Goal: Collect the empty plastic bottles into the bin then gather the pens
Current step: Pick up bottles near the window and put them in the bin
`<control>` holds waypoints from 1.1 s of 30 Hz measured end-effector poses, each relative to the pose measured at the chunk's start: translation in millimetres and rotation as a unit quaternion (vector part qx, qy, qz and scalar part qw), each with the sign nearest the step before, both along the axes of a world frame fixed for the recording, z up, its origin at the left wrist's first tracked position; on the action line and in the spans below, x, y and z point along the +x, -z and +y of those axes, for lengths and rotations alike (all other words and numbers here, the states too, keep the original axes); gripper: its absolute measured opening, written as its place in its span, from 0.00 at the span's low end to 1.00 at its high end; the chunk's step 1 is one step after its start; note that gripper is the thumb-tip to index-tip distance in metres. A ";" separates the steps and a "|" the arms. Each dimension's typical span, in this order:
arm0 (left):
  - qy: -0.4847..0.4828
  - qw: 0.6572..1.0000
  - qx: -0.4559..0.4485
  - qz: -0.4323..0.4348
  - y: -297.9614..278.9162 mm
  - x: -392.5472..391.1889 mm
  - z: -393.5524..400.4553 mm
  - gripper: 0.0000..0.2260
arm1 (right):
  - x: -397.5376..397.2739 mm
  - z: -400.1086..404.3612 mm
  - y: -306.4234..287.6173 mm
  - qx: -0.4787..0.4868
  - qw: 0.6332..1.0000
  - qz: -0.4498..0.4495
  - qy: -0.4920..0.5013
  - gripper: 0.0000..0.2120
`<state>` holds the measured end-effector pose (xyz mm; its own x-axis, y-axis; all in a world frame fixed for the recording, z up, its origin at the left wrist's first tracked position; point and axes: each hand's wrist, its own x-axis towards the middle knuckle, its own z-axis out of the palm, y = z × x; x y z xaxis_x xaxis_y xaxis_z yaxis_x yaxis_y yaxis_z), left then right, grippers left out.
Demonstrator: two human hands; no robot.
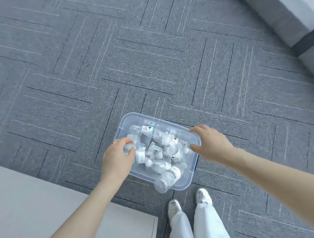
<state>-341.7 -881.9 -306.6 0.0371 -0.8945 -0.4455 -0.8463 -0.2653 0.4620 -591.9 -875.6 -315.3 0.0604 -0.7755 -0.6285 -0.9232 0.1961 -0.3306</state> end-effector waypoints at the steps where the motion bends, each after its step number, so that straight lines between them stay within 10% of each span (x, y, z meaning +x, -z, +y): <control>1: 0.019 1.000 0.005 -0.004 -9.5 -5.4 2.8 0.14 | -4.9 5.6 -11.0 -0.009 1.000 0.002 0.003 0.25; 18: 0.292 0.933 -0.166 0.134 -316.7 -190.8 -14.3 0.15 | -151.7 90.8 -328.2 -0.257 0.945 0.116 0.164 0.24; 33: 0.542 0.792 -0.206 0.190 -447.4 -419.1 192.0 0.17 | -295.9 411.6 -464.5 -0.330 0.808 0.222 0.434 0.23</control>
<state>-760.8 -689.9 140.8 -0.9195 -0.3809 0.0975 -0.2522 0.7615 0.5971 -887.8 -464.0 149.1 -0.8047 -0.5794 0.1295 -0.5886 0.7503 -0.3010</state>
